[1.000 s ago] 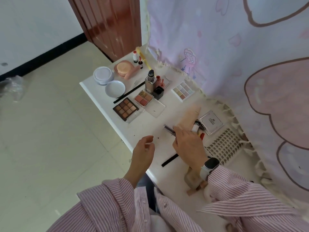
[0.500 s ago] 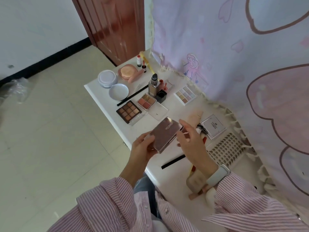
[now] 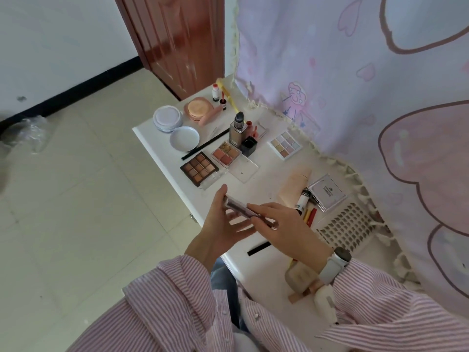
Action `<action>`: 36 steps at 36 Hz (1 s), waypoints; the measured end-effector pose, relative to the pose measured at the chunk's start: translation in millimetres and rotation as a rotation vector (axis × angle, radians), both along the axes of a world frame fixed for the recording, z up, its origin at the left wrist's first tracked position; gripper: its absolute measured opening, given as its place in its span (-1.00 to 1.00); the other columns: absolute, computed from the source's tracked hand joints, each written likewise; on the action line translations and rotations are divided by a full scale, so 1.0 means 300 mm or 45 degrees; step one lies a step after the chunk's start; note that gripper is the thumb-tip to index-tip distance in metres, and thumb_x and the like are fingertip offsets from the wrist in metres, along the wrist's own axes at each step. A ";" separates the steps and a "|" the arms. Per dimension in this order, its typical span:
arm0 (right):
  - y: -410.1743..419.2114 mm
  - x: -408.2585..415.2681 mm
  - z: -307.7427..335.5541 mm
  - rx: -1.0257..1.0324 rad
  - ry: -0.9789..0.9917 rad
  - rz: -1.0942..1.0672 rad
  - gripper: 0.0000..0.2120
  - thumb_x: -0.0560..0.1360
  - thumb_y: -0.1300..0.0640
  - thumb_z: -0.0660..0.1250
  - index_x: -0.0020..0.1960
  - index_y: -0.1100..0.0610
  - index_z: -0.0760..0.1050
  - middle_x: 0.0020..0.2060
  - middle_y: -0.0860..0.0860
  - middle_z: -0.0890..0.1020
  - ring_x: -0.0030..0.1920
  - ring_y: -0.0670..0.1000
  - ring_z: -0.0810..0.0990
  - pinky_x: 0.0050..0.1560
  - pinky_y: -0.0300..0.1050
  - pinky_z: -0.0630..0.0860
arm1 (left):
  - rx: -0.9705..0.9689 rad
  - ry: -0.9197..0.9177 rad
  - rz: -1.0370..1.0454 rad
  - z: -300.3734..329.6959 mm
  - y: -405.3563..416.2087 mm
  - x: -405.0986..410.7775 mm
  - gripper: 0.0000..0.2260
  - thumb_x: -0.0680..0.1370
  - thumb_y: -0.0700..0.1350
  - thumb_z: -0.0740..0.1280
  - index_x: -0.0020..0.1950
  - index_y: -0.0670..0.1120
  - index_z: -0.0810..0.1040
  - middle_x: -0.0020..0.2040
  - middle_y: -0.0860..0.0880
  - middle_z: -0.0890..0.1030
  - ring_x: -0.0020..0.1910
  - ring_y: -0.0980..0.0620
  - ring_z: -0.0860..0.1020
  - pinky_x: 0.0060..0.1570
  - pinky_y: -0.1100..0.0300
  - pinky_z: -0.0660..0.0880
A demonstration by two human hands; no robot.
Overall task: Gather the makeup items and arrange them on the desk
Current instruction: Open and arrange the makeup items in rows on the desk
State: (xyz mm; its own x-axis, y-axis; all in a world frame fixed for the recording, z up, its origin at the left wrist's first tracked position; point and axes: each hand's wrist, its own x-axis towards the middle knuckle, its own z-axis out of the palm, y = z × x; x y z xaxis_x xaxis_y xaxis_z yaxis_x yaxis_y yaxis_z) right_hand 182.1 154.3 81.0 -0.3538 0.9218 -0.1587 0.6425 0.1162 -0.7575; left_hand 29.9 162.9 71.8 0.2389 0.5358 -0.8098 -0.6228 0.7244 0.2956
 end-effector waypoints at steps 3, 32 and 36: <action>0.009 -0.008 0.008 -0.050 0.001 -0.016 -0.70 0.55 0.07 0.24 0.26 0.02 0.50 0.10 -0.01 0.61 0.02 -0.09 0.57 0.08 -0.18 0.53 | -0.029 -0.088 -0.029 -0.001 0.007 0.013 -0.40 0.49 0.30 0.17 0.30 -0.15 0.32 0.22 -0.24 0.46 0.15 -0.26 0.50 0.01 -0.19 0.51; 0.006 -0.015 0.013 -0.149 -0.181 0.185 -0.69 0.54 0.12 0.21 0.28 0.04 0.45 0.01 -0.05 0.63 -0.02 -0.09 0.57 0.13 -0.15 0.51 | -0.114 0.192 -0.110 -0.026 -0.003 0.058 -0.46 0.45 0.29 0.25 0.28 -0.01 0.32 0.11 -0.10 0.47 0.03 -0.10 0.47 -0.25 -0.11 0.50; 0.010 -0.018 0.008 -0.151 -0.223 0.142 -0.72 0.53 0.12 0.21 0.23 0.08 0.46 -0.03 -0.03 0.63 -0.07 -0.08 0.56 0.06 -0.22 0.50 | -0.131 0.191 -0.119 -0.028 0.001 0.061 -0.48 0.46 0.27 0.26 0.28 -0.02 0.33 0.13 -0.10 0.46 0.04 -0.10 0.46 -0.25 -0.14 0.49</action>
State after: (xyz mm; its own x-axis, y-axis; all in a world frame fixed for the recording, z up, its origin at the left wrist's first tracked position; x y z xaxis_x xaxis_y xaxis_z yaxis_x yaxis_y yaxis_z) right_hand 176.6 157.4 83.5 -0.4097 0.8499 -0.3314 0.7536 0.1106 -0.6480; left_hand 48.3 163.1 63.6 0.1564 0.4296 -0.8893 -0.5056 0.8083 0.3016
